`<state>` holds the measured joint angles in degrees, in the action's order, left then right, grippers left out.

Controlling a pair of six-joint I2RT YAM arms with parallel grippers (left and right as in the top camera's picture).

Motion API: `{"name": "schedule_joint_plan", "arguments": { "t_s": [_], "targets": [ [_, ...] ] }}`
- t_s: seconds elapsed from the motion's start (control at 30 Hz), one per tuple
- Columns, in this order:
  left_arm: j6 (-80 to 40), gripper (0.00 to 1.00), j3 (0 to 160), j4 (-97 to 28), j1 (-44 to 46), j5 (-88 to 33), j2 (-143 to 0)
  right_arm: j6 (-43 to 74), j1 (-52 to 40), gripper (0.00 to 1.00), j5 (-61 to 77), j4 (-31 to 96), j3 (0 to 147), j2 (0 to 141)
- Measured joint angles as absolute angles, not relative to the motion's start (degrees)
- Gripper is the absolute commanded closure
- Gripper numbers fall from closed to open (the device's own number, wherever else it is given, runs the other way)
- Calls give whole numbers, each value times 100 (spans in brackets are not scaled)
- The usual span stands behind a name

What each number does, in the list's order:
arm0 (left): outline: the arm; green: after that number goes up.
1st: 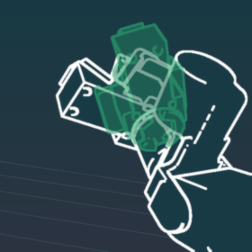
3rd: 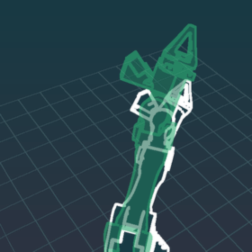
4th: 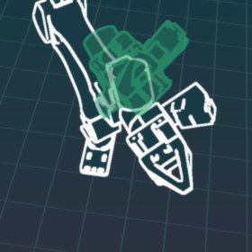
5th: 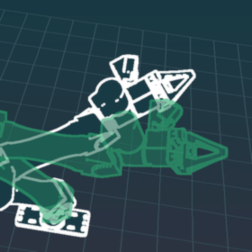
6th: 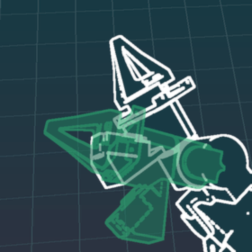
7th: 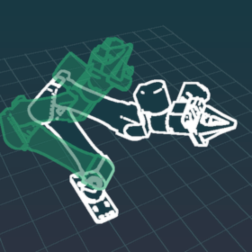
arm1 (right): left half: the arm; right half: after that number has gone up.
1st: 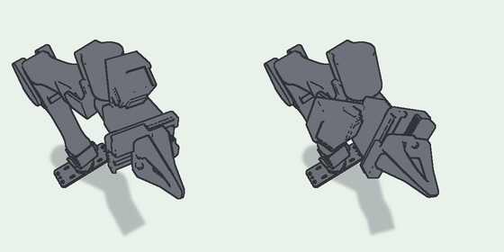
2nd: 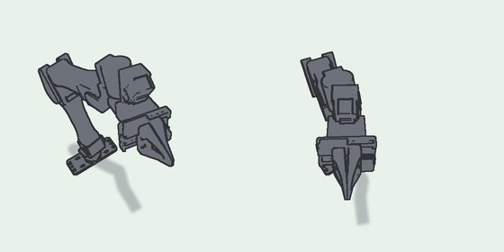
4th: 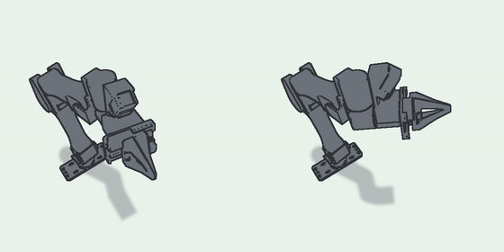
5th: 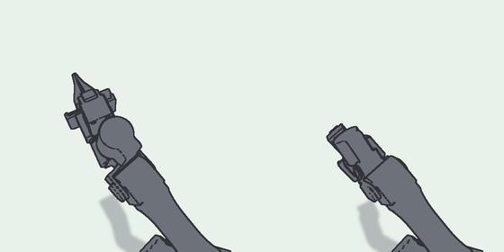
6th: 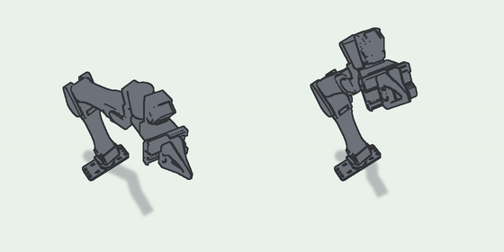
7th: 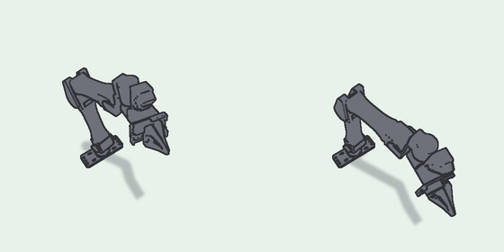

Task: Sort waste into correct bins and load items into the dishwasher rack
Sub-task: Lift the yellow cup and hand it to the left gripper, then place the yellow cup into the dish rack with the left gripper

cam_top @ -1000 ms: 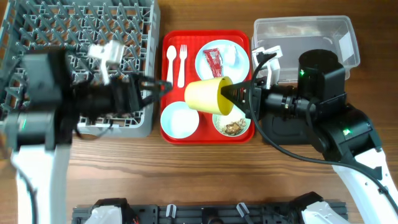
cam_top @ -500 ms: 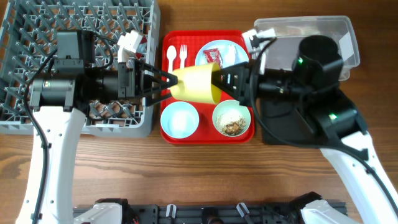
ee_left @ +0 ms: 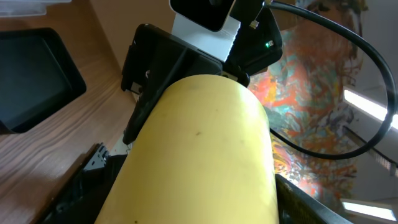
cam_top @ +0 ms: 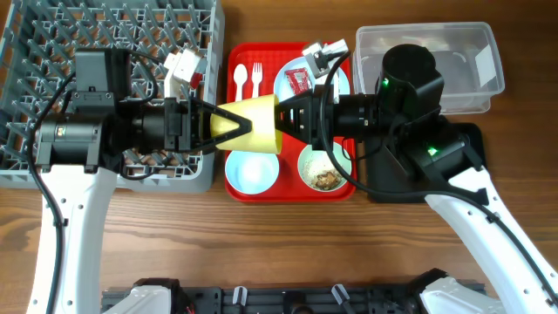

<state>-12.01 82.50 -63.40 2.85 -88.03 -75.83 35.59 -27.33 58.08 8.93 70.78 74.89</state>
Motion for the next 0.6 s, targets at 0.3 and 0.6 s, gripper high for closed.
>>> {"name": "schedule_joint_plan", "arguments": {
  "t_s": [0.3, 0.6],
  "targets": [
    [-1179, 37, 8250, -6335, 292, -8849, -7524, 3618, -2746, 0, 5826, 854, 7078, 7500],
    [-1160, 40, 8250, -6335, 292, -8372, -7426, 3546, -2416, 0, 5690, 1194, 7078, 7465]
  ]
}}
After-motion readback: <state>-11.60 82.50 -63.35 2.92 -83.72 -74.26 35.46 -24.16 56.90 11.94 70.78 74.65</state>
